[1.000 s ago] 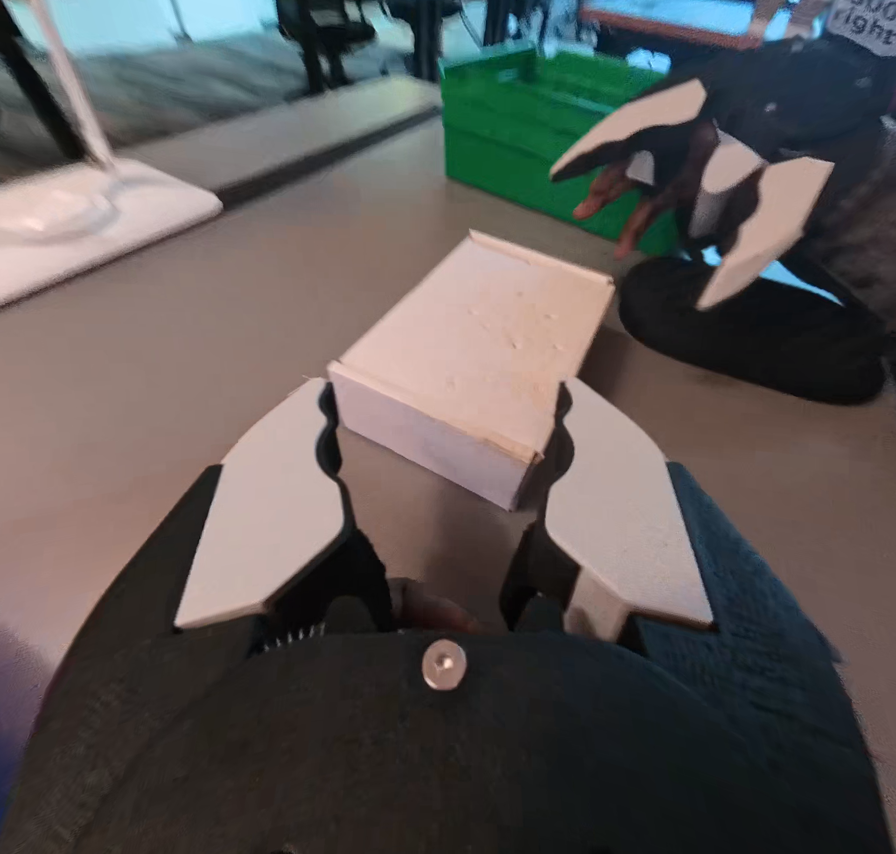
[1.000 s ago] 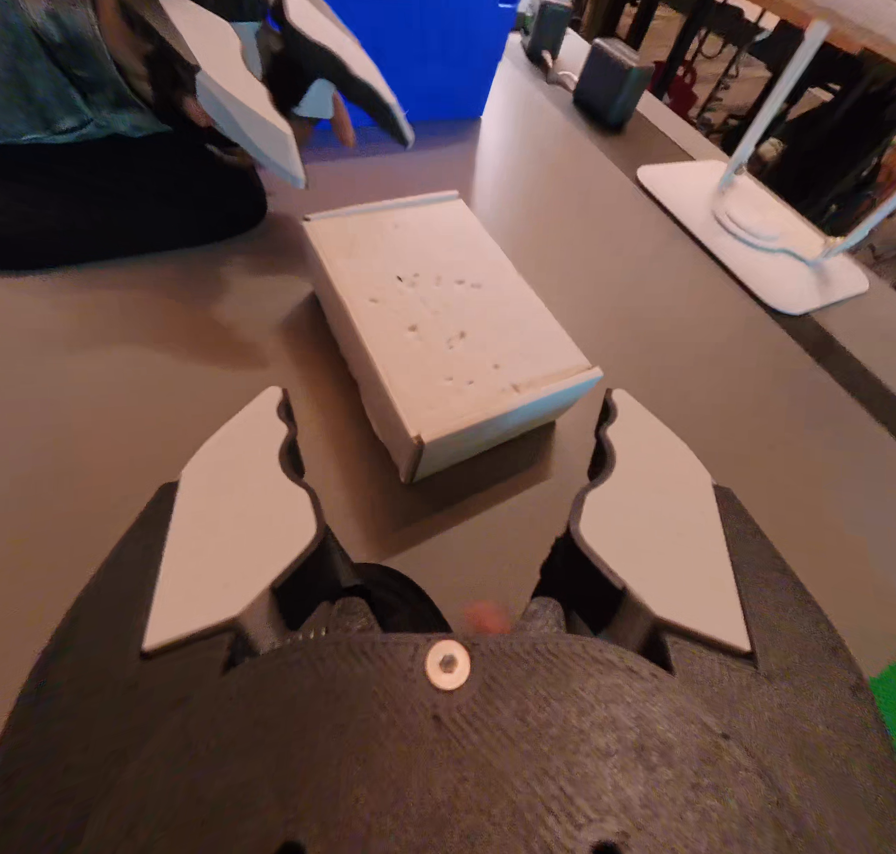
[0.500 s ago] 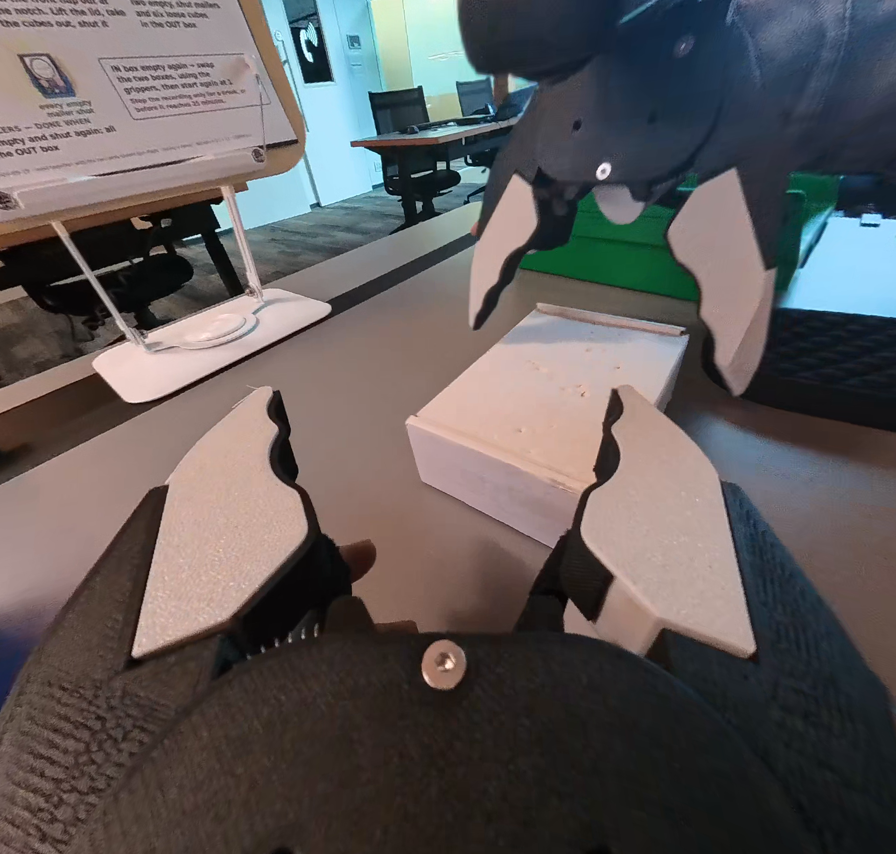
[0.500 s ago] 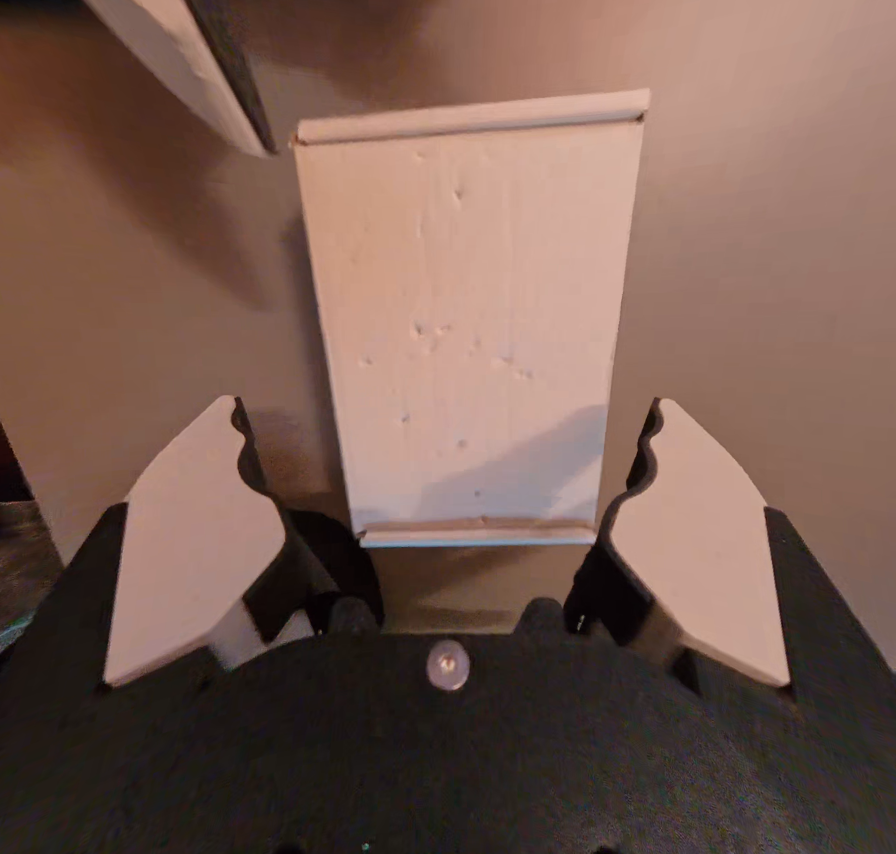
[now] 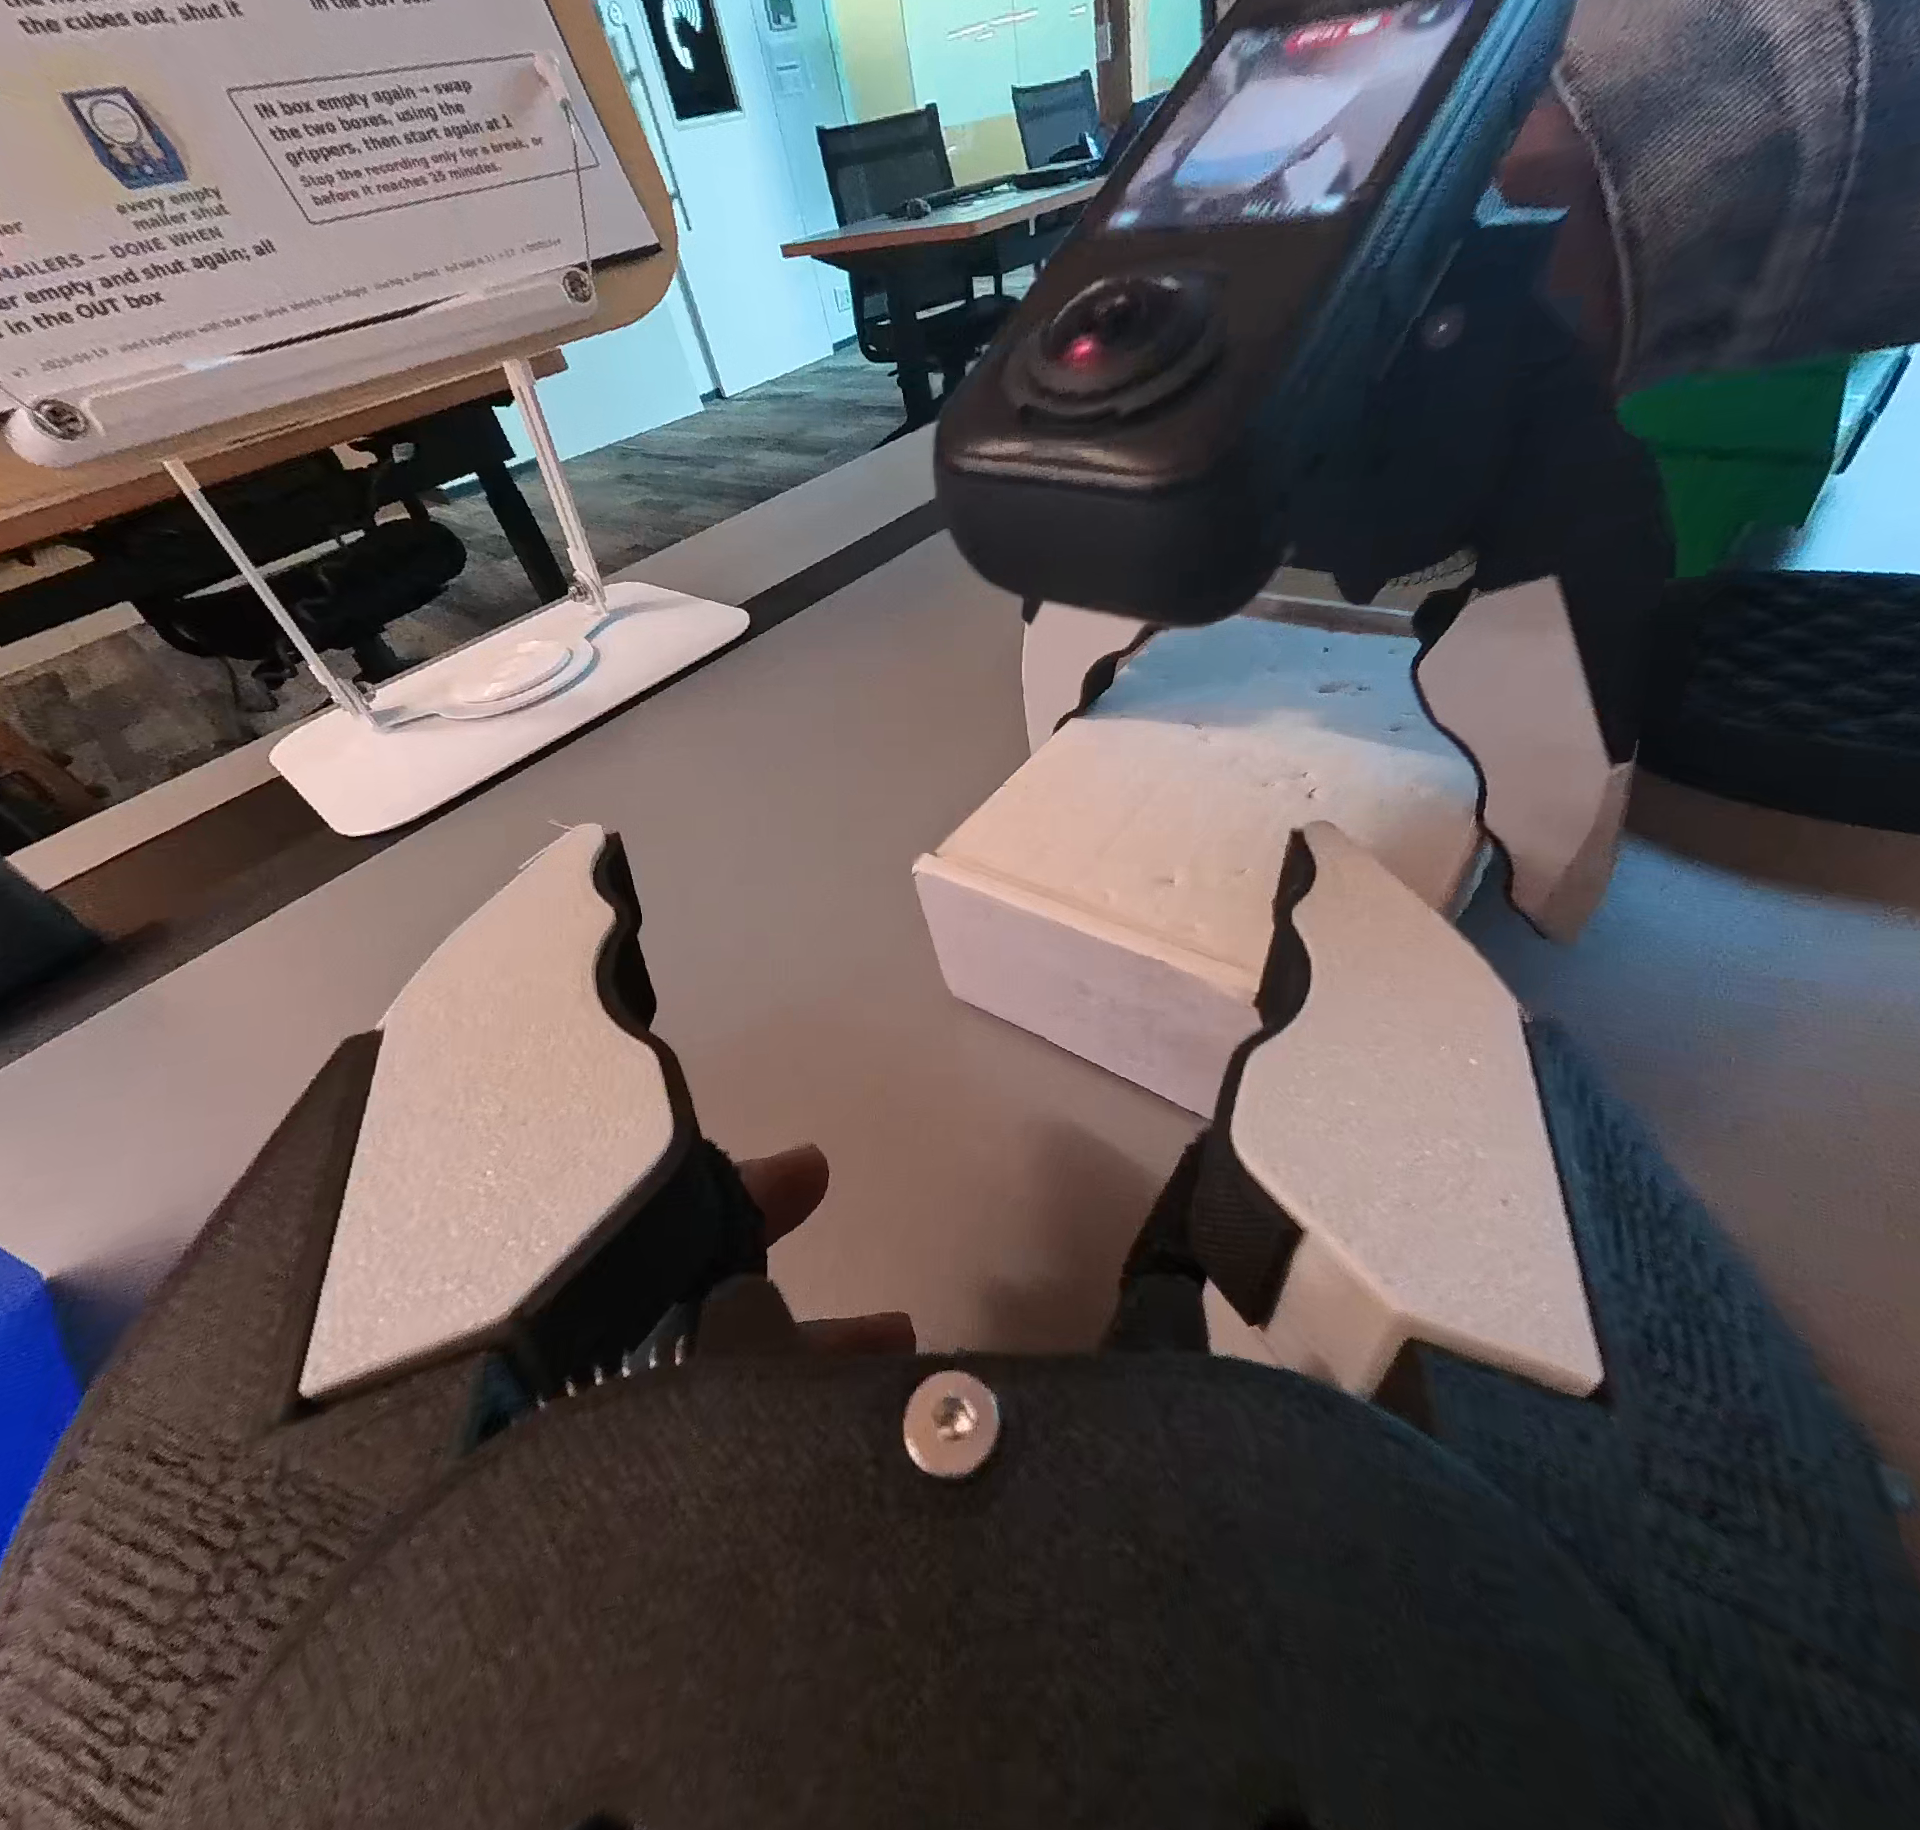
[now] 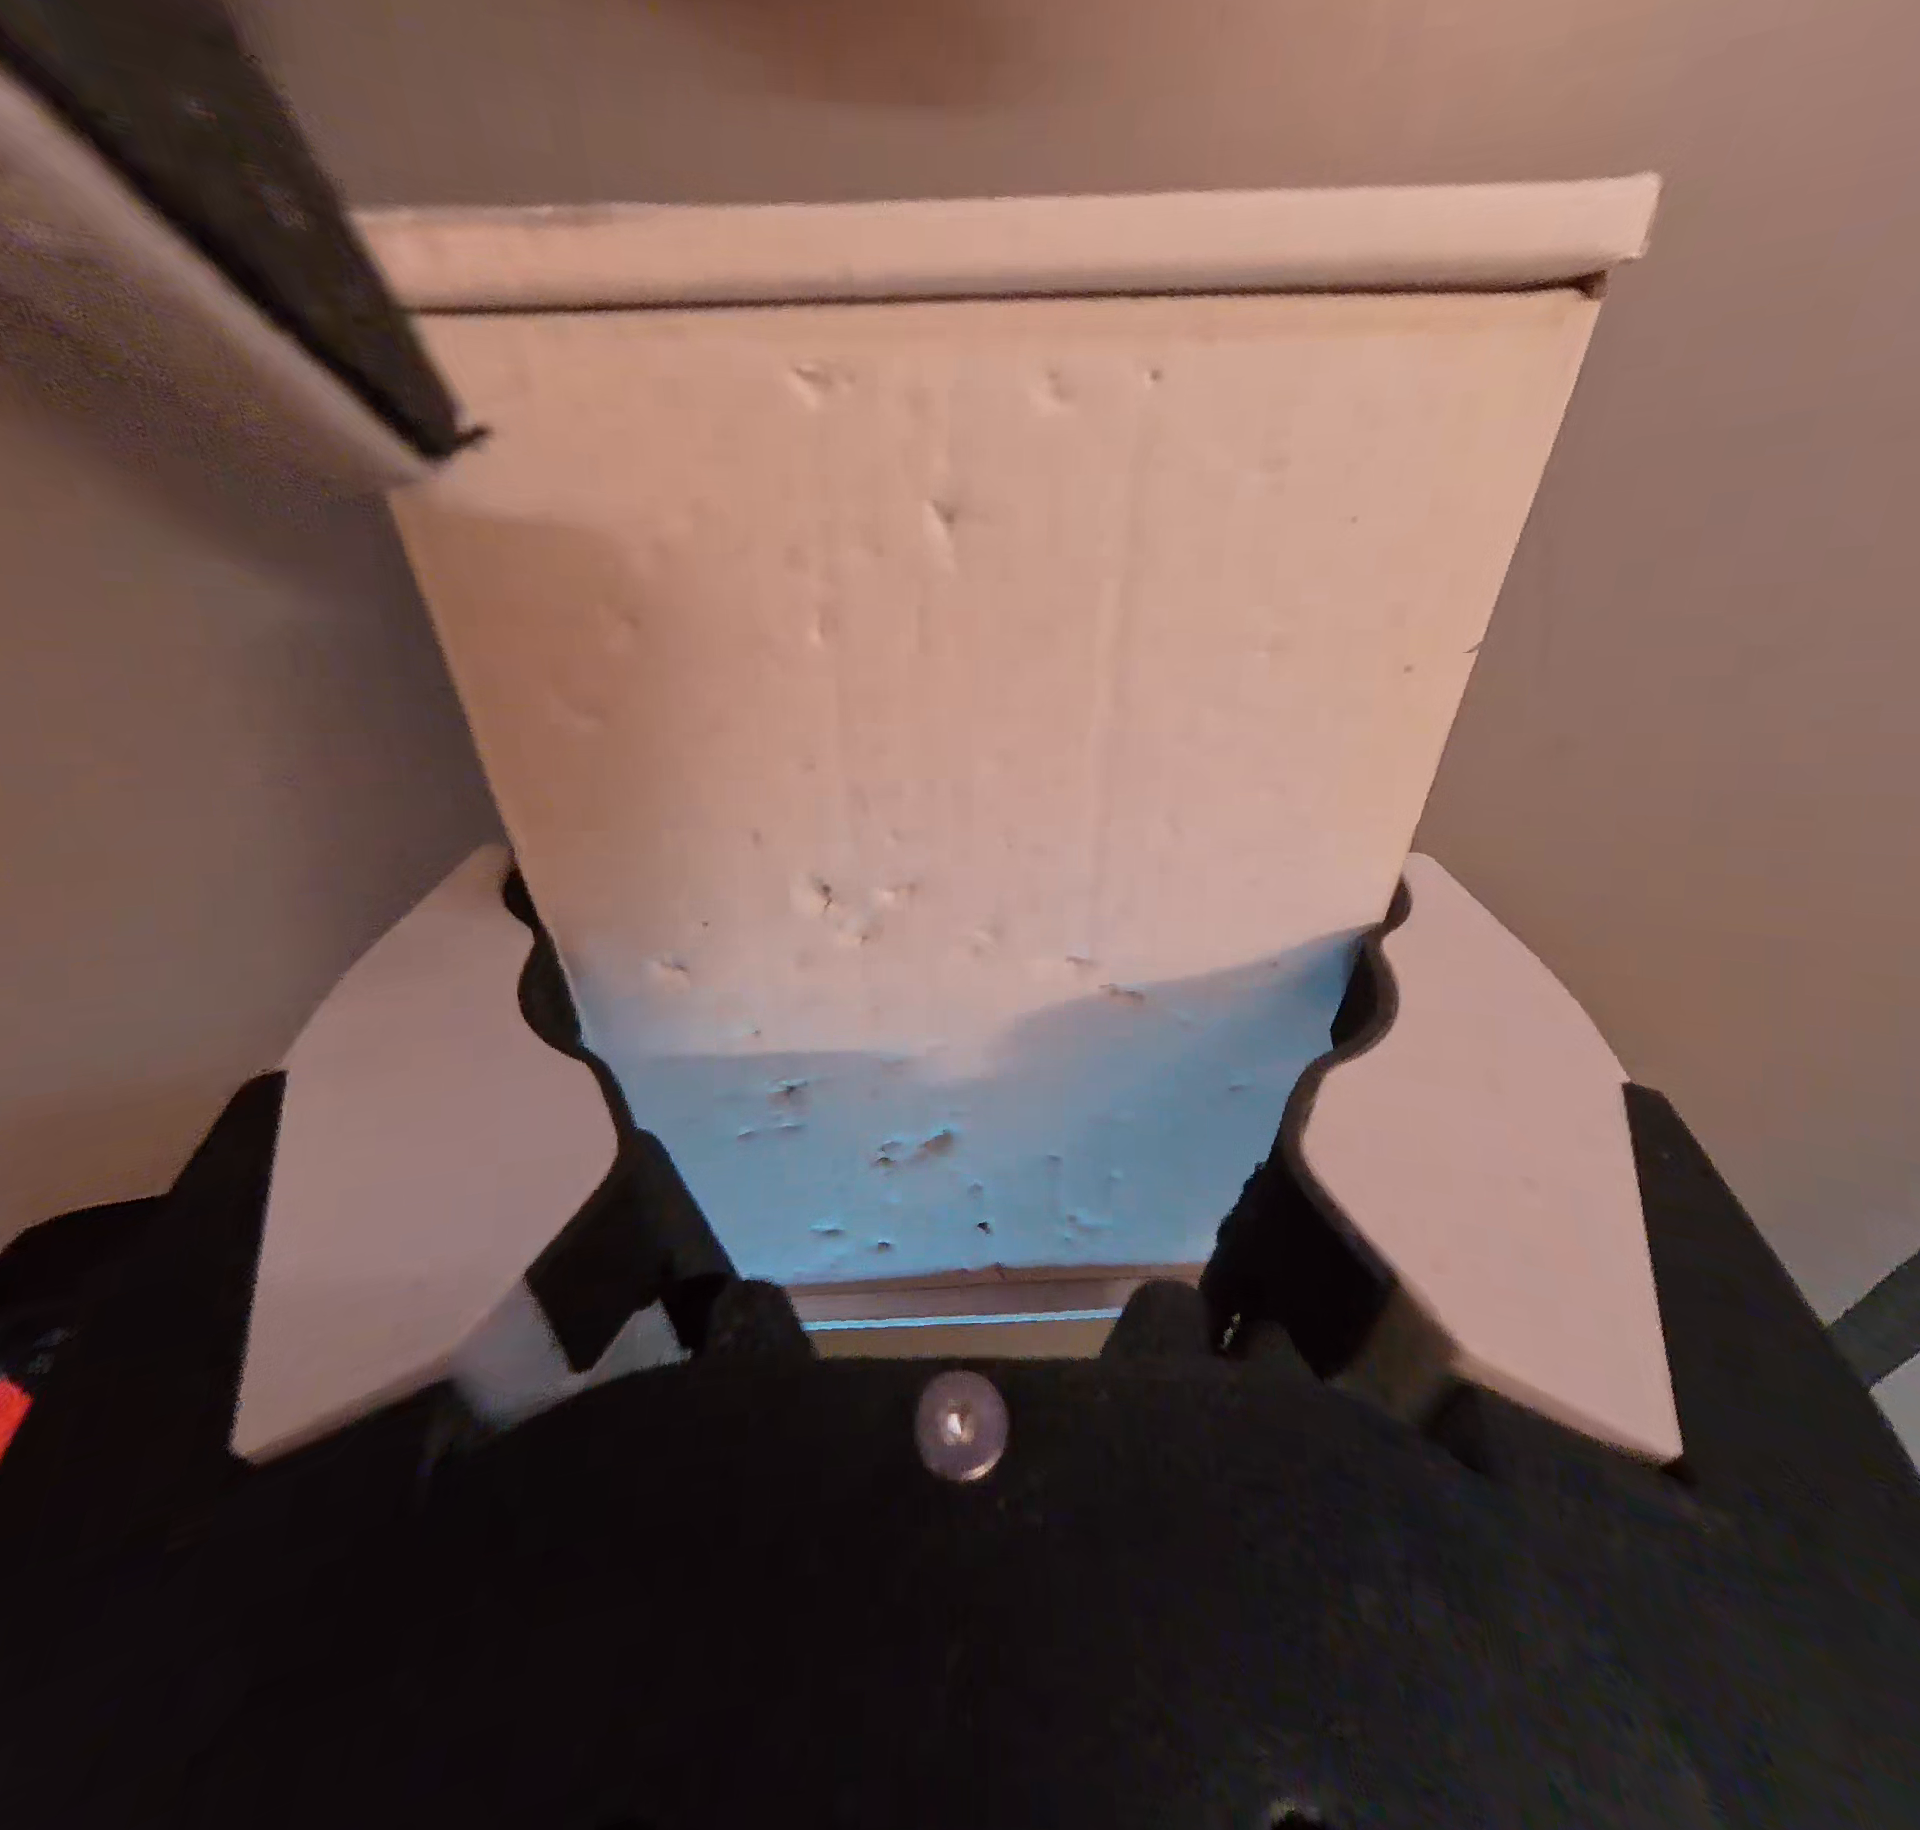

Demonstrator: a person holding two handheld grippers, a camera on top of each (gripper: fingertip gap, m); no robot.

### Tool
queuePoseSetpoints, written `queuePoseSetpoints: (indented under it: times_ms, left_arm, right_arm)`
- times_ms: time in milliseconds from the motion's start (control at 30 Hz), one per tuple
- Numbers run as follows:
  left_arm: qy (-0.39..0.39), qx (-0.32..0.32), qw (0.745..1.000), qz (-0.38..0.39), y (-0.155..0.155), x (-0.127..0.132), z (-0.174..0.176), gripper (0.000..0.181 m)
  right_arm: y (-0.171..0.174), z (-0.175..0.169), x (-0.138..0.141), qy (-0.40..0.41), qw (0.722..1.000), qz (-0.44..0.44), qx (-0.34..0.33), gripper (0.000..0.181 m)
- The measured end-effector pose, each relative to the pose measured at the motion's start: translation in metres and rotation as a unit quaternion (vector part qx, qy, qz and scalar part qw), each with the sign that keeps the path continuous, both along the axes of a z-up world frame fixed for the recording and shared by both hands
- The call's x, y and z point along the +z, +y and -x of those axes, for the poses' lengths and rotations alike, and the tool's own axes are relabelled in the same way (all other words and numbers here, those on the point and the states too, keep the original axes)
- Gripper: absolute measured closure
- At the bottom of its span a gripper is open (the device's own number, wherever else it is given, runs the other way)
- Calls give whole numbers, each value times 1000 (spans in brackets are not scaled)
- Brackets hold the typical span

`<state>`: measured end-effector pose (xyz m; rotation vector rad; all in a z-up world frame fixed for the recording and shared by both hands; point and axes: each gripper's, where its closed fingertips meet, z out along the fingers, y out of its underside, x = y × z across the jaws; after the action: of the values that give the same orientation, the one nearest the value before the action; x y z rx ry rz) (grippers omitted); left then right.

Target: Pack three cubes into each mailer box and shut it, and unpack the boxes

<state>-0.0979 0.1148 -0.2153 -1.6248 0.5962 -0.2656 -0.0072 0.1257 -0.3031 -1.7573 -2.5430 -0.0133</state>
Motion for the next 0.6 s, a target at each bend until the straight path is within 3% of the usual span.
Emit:
queuePoseSetpoints:
  times_ms: [200,500,600]
  left_arm:
    - [1,1,1000,-2,0,0,1,66]
    - [14,3,1000,-1,1,-3,1,68]
    - [20,4,1000,2,2,-6,1,68]
  right_arm:
    - [-5,-11,8,-1,999,-12,37,42]
    - [-4,-29,39,34,999,-25,32,45]
    - [-7,-33,36,44,998,-23,36,45]
